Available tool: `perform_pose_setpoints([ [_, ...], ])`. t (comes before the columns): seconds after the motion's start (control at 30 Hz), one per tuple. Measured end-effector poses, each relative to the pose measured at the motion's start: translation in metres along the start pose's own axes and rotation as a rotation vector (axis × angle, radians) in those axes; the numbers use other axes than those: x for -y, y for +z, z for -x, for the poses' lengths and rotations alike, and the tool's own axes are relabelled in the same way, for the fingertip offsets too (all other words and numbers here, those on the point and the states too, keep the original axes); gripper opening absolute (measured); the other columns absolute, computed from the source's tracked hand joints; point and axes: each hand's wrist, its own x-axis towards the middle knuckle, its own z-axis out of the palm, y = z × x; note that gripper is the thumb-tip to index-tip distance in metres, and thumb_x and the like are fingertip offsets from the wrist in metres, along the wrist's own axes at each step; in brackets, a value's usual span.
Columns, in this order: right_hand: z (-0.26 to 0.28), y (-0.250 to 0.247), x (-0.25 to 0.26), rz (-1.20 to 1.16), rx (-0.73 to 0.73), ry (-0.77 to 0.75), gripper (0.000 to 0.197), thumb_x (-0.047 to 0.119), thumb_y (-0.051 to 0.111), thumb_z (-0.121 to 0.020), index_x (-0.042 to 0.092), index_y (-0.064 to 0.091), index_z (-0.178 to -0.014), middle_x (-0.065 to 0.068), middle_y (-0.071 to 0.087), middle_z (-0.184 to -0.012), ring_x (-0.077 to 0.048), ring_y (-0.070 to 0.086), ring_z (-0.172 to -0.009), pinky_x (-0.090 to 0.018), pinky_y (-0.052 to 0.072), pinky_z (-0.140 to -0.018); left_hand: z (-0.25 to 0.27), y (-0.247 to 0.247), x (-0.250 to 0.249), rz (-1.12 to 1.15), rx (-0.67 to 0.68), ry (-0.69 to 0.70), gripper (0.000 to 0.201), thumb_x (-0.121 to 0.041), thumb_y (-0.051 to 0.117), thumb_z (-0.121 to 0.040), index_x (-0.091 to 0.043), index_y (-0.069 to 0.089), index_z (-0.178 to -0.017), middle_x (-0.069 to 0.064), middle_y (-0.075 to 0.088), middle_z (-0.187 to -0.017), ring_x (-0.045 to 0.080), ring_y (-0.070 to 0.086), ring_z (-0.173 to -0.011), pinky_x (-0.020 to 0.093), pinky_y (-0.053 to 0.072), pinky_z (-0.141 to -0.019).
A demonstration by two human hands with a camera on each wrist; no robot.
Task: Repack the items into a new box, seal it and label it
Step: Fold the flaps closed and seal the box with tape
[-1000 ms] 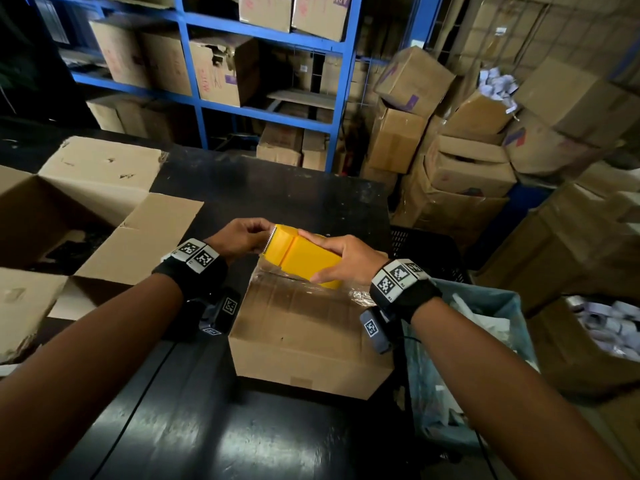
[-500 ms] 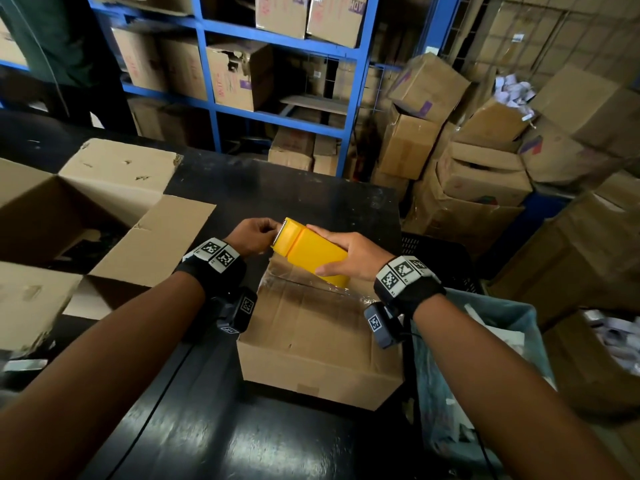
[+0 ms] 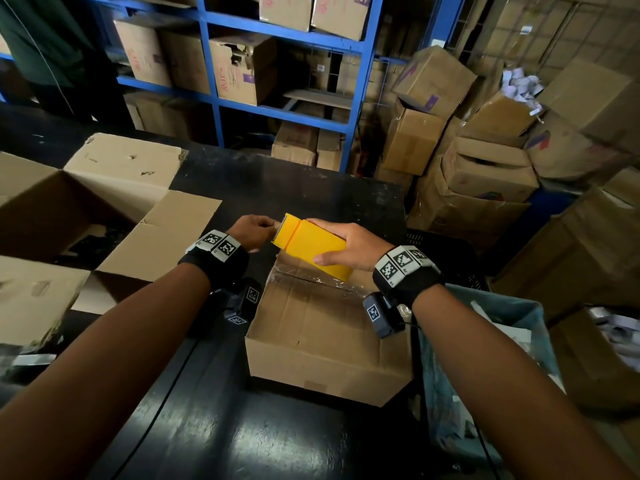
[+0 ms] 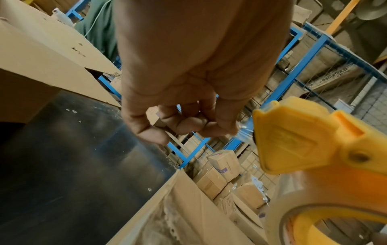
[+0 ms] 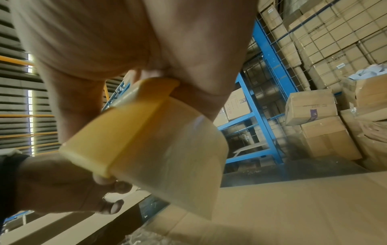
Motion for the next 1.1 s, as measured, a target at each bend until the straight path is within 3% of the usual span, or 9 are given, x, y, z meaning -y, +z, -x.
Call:
perform_pose_setpoints([
  [0.1,-0.004,-0.002,0.002,0.001,-0.004,0.007,0.078,0.030,0.076,-0.079,0.035,0.036,-0.146,0.001,0.053,-0.137,-0.019,0.051,-0.123,-0.042,0.041,-0.107,0.000,-0.001,-0.002,-0.005,0.002,-0.033,0.011,-0.022,0.057,-0.092,-0.016,0.066,-0.089,-0.001,0.064,-0.080,0.011,0.058,-0.074,0.022,0.044,-0.062],
  [0.3,-0.006,-0.001,0.004,0.056,-0.007,0.023,0.079,0.038,0.078,-0.073,0.038,0.040,-0.143,0.002,0.056,-0.134,-0.019,0.053,-0.121,-0.042,0.043,-0.105,0.001,-0.004,0.004,0.032,0.015,-0.100,0.010,-0.025,0.060,-0.090,-0.019,0.068,-0.086,0.003,0.067,-0.091,0.016,0.062,-0.089,0.029,0.050,-0.075],
  [0.37,-0.004,-0.003,0.003,0.070,-0.018,0.029,0.078,0.037,0.078,-0.073,0.036,0.042,-0.142,0.004,0.056,-0.133,-0.018,0.053,-0.120,-0.038,0.043,-0.104,0.000,-0.012,0.009,0.009,-0.036,-0.118,0.015,-0.030,0.059,-0.090,-0.018,0.069,-0.091,0.005,0.067,-0.099,0.020,0.061,-0.096,0.034,0.049,-0.085],
  [0.57,0.014,-0.019,-0.012,0.028,-0.056,0.067,0.067,0.028,0.078,-0.075,0.033,0.052,-0.136,0.007,0.059,-0.122,-0.013,0.054,-0.112,-0.025,0.042,-0.091,0.004,-0.045,0.028,-0.142,-0.146,-0.195,0.030,-0.032,0.053,-0.094,-0.009,0.067,-0.109,0.013,0.064,-0.111,0.034,0.059,-0.106,0.040,0.047,-0.089],
  [0.7,0.026,-0.024,-0.025,-0.039,-0.078,0.105,0.055,0.032,0.076,-0.079,0.030,0.058,-0.130,0.003,0.063,-0.121,-0.014,0.059,-0.110,-0.028,0.047,-0.095,0.010,-0.056,0.037,-0.122,-0.153,-0.249,0.035,-0.029,0.055,-0.093,-0.006,0.063,-0.117,0.021,0.062,-0.119,0.031,0.058,-0.096,0.035,0.043,-0.079],
  [0.8,0.034,-0.023,-0.030,-0.134,-0.149,0.122,0.048,0.037,0.076,-0.078,0.025,0.065,-0.123,0.005,0.068,-0.110,-0.006,0.064,-0.096,-0.022,0.051,-0.083,0.016,-0.047,0.037,-0.096,-0.076,-0.313,0.035,-0.033,0.051,-0.094,-0.004,0.061,-0.113,0.020,0.059,-0.112,0.027,0.052,-0.092,0.034,0.041,-0.076],
  [0.9,0.038,-0.024,-0.041,-0.133,-0.196,0.163,0.043,0.039,0.077,-0.076,0.021,0.070,-0.115,0.006,0.070,-0.099,-0.004,0.065,-0.090,-0.018,0.051,-0.076,0.026,-0.032,0.039,-0.075,-0.038,-0.359,0.022,-0.027,0.051,-0.094,-0.006,0.058,-0.094,0.017,0.054,-0.100,0.024,0.050,-0.086,0.033,0.040,-0.073],
  [1.03,0.042,-0.022,-0.059,-0.082,-0.221,0.244,0.044,0.042,0.077,-0.076,0.018,0.071,-0.112,0.003,0.069,-0.098,-0.002,0.062,-0.085,-0.018,0.049,-0.072,0.030,-0.012,0.045,-0.056,-0.020,-0.309,0.011,-0.019,0.049,-0.096,-0.010,0.054,-0.093,0.005,0.048,-0.073,0.016,0.045,-0.063,0.028,0.038,-0.058],
  [1.1,0.044,-0.020,-0.065,-0.065,-0.236,0.270,0.043,0.043,0.076,-0.077,0.017,0.072,-0.112,0.000,0.069,-0.098,-0.006,0.062,-0.083,-0.019,0.048,-0.070,0.028,-0.008,0.048,-0.025,-0.041,-0.300,0.017,-0.018,0.052,-0.095,-0.015,0.053,-0.078,0.002,0.047,-0.068,0.014,0.044,-0.057,0.026,0.037,-0.052],
])
